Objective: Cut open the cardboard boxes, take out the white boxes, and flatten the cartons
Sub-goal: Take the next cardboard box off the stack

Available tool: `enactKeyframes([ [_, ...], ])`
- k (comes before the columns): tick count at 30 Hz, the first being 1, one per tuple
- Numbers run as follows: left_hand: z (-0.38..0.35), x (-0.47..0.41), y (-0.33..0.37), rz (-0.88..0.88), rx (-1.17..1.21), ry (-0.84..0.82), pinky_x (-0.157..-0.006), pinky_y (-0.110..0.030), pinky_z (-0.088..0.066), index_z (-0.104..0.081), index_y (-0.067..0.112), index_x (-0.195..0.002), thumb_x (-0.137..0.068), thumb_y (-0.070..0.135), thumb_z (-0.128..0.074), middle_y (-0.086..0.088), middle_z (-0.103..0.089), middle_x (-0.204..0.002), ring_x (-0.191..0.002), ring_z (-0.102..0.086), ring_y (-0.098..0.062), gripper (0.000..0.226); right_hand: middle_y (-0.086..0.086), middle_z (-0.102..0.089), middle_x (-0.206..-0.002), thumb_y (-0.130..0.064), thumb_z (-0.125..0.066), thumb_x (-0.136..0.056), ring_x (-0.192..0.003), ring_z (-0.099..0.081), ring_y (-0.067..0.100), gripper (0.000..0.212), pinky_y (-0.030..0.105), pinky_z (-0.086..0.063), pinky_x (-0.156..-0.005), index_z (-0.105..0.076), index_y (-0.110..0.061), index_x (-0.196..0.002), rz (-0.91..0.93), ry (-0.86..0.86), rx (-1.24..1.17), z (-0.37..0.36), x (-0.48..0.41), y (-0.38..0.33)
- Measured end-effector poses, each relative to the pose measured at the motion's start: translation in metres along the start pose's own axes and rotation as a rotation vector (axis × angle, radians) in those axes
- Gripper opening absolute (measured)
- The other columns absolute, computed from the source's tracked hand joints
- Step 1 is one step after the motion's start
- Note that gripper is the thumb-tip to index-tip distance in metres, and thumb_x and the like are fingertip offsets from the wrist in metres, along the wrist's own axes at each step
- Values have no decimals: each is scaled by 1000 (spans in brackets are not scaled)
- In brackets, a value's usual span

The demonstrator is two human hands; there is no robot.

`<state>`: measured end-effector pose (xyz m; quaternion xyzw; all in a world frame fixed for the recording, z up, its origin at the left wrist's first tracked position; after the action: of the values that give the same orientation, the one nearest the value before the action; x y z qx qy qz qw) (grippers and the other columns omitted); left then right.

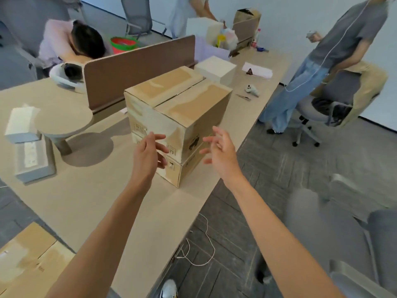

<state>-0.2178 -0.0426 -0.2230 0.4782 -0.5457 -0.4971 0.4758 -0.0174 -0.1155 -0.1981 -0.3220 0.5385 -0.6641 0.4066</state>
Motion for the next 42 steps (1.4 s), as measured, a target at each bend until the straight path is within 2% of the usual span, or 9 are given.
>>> enactKeyframes([
  [3, -9, -34, 9, -19, -87, 29, -55, -24, -52, -46, 21, -130, -103, 32, -34, -1, -61, -111, -85, -60, -12, 31, -12, -57, -122, -20, -43, -102, -109, -58, 5, 39, 31, -49, -96, -43, -26, -140, 22, -53, 120, -3, -46, -11],
  [5, -12, -60, 9, -18, -126, 31, -81, -34, -55, -35, 22, -142, -101, 36, -38, 1, -47, -135, -113, -52, -14, 43, -10, -53, -132, -22, -43, -102, -117, -49, 3, 39, 26, -42, -101, -43, -24, -141, 18, -59, 143, -2, -76, -16],
  [9, -18, -98, 13, 25, -228, 73, -116, -43, -22, -14, 22, -154, -97, 47, -43, -3, -14, -159, -144, -19, -21, 68, -4, -43, -143, -24, -44, -101, -129, -38, 9, 40, 30, -32, -109, -45, -22, -140, 108, 18, 309, 4, -132, -31],
  [11, -20, -108, 15, 20, -251, 108, -112, -37, -20, -18, 20, -152, -96, 44, -46, -3, -19, -156, -142, -18, -18, 66, 1, -42, -143, -22, -45, -99, -133, -36, 19, 41, 38, -30, -113, -47, -19, -139, 161, 65, 443, 6, -161, -41],
  [15, -19, -123, 11, -23, -166, 189, -97, -38, -37, -37, 41, -102, -87, 43, -44, 3, -42, -118, -110, -42, -16, 16, 10, -40, -146, -25, -47, -96, -136, -35, 27, 46, 41, -28, -114, -47, -14, -140, 129, 1, 647, 4, -227, -41],
  [20, -28, -131, 11, -26, -52, 303, -105, -43, -41, -32, 35, -131, -89, 39, -45, 8, -48, -132, -123, -48, -14, 44, 10, -57, -121, -34, -42, -94, -115, -52, 32, 33, 38, -39, -90, -55, -15, -117, 104, -68, 888, 11, -302, -34],
  [27, -62, -119, 13, -10, 275, 508, -90, -47, -55, -37, 31, -143, -93, 22, -50, 1, -60, -129, -110, -64, -23, 52, 7, -64, -103, -37, -44, -91, -97, -59, 28, 37, 33, -41, -75, -62, -10, -107, 109, -217, 749, 27, -343, -18],
  [34, -164, -133, 51, -103, 259, 387, -74, -40, -59, -42, 22, -137, -85, 0, -48, -6, -62, -125, -106, -65, -27, 56, 5, -64, -98, -41, -48, -90, -85, -53, 25, 35, 31, -37, -71, -62, -12, -105, 156, -101, 735, 130, -387, -27],
  [42, -294, -200, 82, -153, 221, 178, -81, -50, -57, -40, 19, -138, -80, 4, -49, -14, -60, -128, -111, -62, -35, 60, 2, -65, -101, -46, -43, -90, -99, -59, 29, 39, 38, -44, -85, -65, -18, -106, 42, 96, 600, 262, -446, -11],
])
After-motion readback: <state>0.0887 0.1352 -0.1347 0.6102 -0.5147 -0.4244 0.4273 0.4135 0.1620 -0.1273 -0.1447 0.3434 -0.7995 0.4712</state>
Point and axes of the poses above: each hand's wrist, its own x-axis away from the middle knuckle, its own z-axis out of the back of the hand, y = z × x, the point moved 8 cm from there along -x, towards the middle knuckle
